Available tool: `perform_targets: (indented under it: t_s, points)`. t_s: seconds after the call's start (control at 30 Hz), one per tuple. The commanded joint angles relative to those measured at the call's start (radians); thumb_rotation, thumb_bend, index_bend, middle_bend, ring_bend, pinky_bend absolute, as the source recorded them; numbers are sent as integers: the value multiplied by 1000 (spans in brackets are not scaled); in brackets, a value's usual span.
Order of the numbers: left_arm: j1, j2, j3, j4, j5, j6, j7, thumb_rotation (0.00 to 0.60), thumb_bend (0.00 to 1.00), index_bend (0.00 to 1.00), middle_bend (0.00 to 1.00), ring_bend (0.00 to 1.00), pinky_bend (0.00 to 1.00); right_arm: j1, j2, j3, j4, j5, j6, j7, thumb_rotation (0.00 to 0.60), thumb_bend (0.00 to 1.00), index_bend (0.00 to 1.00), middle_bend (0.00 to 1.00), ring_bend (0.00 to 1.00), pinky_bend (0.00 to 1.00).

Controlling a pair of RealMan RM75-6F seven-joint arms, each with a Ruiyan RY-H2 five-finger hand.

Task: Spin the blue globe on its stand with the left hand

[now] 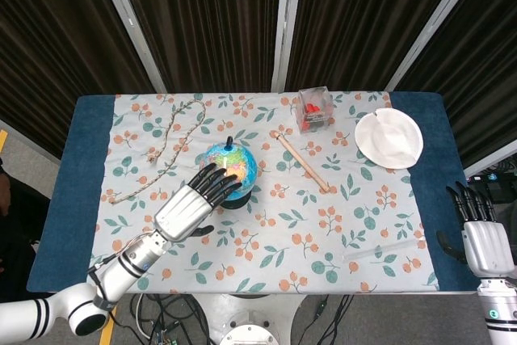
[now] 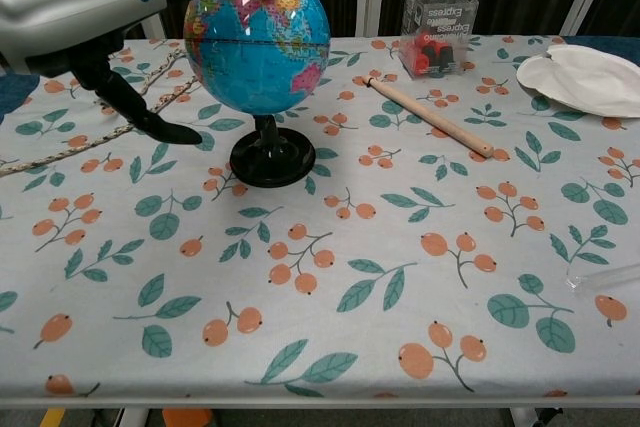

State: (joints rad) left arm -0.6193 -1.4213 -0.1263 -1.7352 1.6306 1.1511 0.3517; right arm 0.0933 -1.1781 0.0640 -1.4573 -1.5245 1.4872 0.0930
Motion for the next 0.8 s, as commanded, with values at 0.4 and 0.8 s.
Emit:
perform_targets:
  t_s: [0.4,0.8]
  points:
    - [24,17,15,11,-30,37,6,600,91,85,70,20,21,0,-5,-1,5,-2,2,1,600,260,0,0,0,0]
    - [61,54,23,4,-61,77,7,600,91,85,70,53,21,2,-7,-1,3,-3,-1,-8,600,260,0,0,0,0]
